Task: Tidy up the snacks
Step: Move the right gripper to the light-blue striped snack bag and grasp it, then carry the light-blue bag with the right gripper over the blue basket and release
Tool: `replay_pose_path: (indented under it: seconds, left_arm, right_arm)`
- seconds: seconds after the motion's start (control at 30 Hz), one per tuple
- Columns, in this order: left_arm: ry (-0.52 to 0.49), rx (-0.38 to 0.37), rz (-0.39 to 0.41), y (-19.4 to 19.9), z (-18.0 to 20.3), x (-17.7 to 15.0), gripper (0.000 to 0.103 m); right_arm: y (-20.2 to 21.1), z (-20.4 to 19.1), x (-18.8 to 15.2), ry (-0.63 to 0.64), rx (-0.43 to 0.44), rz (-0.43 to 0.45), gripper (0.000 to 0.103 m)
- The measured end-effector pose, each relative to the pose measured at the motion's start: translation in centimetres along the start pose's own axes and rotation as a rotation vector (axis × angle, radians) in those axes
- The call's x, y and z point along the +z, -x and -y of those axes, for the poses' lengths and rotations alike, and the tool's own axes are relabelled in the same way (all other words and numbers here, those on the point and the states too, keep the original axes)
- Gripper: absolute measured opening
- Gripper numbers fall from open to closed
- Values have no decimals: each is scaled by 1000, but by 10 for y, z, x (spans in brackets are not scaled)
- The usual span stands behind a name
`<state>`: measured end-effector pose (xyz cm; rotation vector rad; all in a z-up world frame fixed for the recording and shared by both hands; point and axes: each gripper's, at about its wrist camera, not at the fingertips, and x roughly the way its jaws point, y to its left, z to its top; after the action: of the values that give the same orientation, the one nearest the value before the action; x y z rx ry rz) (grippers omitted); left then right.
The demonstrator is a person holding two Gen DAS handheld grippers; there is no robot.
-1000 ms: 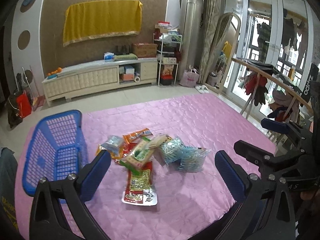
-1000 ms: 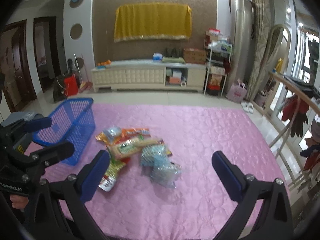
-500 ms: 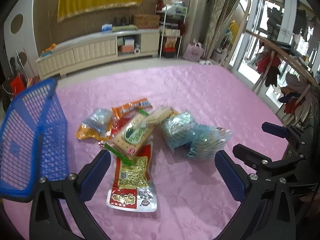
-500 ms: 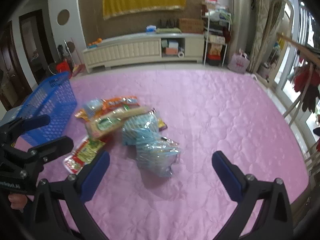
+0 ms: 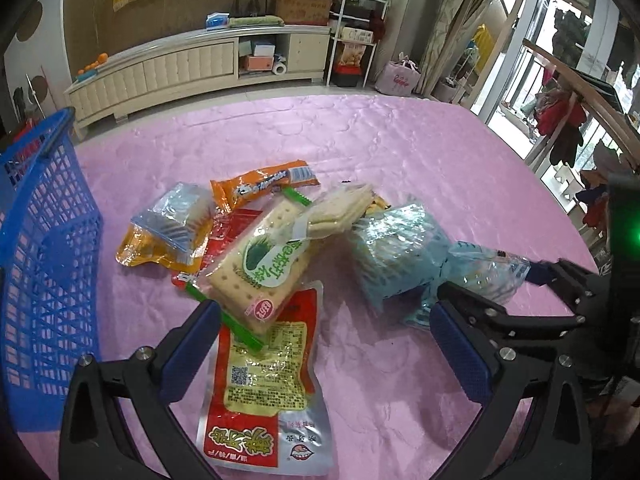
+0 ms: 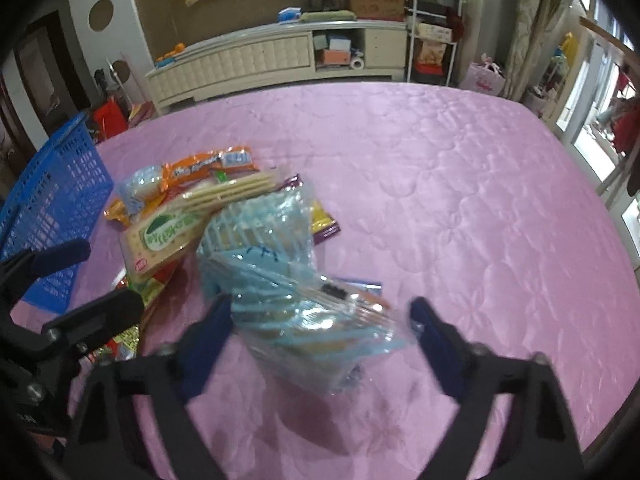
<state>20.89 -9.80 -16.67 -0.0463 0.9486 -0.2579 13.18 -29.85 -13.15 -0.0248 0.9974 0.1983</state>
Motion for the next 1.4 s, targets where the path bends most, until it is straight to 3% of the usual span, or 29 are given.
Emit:
replay_pose_path:
  seconds: [0.07,0.27,0.67,1.0,1.3,1.4]
  left_arm:
    - [-3,2,-3,0,0,1,103]
    - [-22,-9,-21,-4,6,6,103]
    - [-6,0,-104,-28,42,33,103]
    - [109,-6,-203,-77,44,56,103]
    - [84,20,-264,-115,51,63,103]
    - [64,-9,-279,-118,57,61,85]
  right_arm:
    - [-4,-1,-1,-12,37,-25,71]
    - [7,7,-6,-20,88,-12,70]
    - [34,49,13,-26,58,25,70]
    - [16,76,30,-17,49,-4,70]
    - [-3,87,34,-40,52,-30,70]
    - [-7,88,35,-40,51,-41,70]
